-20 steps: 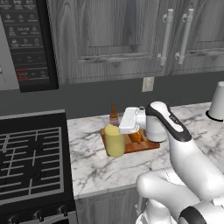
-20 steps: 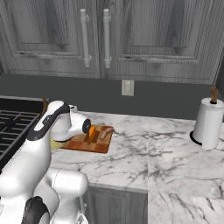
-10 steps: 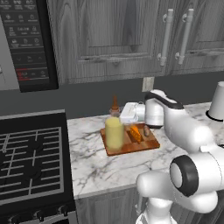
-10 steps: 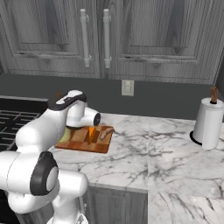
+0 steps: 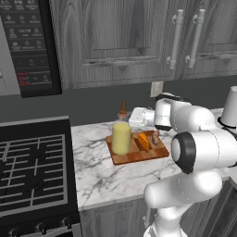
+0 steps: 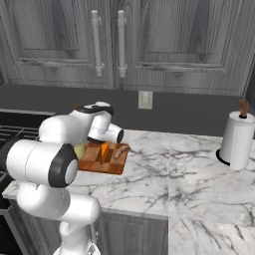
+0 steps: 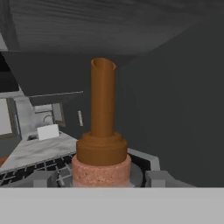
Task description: Retrieve the reheated potato from the microwave, then place the potato, cheese, and condiment on the cutting board.
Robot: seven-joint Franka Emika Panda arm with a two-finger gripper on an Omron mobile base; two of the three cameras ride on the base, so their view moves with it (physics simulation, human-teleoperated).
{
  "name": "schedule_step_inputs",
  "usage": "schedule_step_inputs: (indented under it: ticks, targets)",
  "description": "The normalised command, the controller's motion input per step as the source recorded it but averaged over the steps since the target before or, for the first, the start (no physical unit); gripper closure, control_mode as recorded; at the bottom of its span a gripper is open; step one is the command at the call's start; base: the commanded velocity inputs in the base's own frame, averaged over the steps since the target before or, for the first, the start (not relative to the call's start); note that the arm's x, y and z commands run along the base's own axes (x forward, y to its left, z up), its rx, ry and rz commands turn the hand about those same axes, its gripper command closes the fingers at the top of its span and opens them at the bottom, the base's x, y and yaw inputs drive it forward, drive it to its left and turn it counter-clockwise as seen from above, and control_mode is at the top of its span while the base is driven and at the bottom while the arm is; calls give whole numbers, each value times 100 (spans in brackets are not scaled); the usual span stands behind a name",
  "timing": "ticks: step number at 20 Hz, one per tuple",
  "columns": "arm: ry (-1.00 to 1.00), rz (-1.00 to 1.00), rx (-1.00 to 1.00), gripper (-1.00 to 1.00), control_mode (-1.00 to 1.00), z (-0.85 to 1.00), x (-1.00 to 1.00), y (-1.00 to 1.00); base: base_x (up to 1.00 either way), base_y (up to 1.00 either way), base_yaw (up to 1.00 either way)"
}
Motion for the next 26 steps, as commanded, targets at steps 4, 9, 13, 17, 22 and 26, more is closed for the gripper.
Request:
schedule_step_inputs:
  ticks: [4,9,13,17,22,26]
  targets:
    - [0,0,0,100,-100,-2,33,-7,0,0,0]
    - [0,0,-1,100,-100,-12,11,-13,0,0,0]
    - [-8,0,-4,100,-100,-24,1,-8,0,0,0]
    - [-17,2,-4,100,-100,-9,-3,-9,0,0,0]
    - [-17,2,-6,100,-100,2,-4,-10,0,0,0]
    - [-13,1,-6,100,-100,1,-10,-15,0,0,0]
